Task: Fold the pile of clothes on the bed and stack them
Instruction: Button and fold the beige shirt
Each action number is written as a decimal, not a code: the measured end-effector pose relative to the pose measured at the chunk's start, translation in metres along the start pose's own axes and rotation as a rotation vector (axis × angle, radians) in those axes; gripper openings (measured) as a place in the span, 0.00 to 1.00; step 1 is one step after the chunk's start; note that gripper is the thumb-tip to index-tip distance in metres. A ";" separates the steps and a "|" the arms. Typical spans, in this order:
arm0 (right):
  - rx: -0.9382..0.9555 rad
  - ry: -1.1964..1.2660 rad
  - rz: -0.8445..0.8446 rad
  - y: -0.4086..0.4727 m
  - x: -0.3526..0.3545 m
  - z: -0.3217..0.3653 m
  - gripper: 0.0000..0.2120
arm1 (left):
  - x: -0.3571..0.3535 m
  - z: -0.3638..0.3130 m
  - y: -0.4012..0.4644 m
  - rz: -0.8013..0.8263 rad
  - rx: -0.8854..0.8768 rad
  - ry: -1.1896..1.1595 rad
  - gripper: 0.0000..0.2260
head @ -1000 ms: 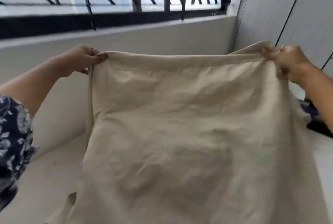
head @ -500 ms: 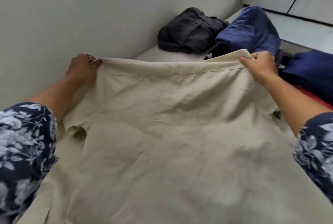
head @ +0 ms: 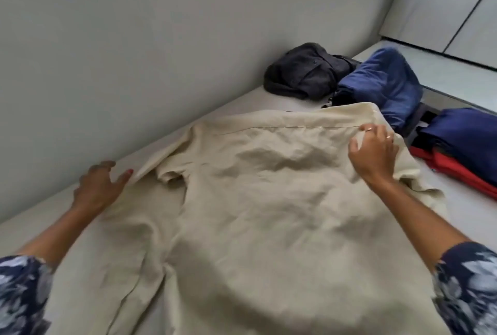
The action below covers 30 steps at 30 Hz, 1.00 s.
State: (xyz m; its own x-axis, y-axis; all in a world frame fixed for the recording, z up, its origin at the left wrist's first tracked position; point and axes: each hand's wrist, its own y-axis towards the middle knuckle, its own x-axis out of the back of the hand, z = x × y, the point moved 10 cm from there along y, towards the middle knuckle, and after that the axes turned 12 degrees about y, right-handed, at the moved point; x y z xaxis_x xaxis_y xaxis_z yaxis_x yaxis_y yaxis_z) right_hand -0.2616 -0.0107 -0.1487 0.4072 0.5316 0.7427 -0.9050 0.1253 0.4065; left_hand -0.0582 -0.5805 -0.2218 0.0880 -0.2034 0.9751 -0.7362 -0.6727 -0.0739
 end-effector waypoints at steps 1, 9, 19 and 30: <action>0.005 0.020 0.044 -0.018 -0.007 0.014 0.15 | -0.002 0.018 -0.016 0.014 0.027 0.024 0.28; 0.182 0.135 0.391 -0.158 -0.057 0.172 0.14 | -0.008 0.094 -0.111 0.156 0.104 0.233 0.40; 0.436 0.213 0.818 -0.308 -0.112 0.297 0.24 | -0.048 0.059 -0.163 0.331 -0.153 0.018 0.13; 0.192 0.825 0.752 -0.336 -0.102 0.370 0.34 | 0.074 0.009 -0.162 0.209 -0.241 -0.677 0.08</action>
State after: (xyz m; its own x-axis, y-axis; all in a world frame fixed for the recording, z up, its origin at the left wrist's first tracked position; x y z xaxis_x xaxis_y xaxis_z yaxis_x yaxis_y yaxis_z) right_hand 0.0459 -0.4171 -0.1643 -0.5022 0.8168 0.2839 -0.8231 -0.5522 0.1327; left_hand 0.0736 -0.4928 -0.1393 0.2667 -0.7559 0.5980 -0.9028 -0.4131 -0.1195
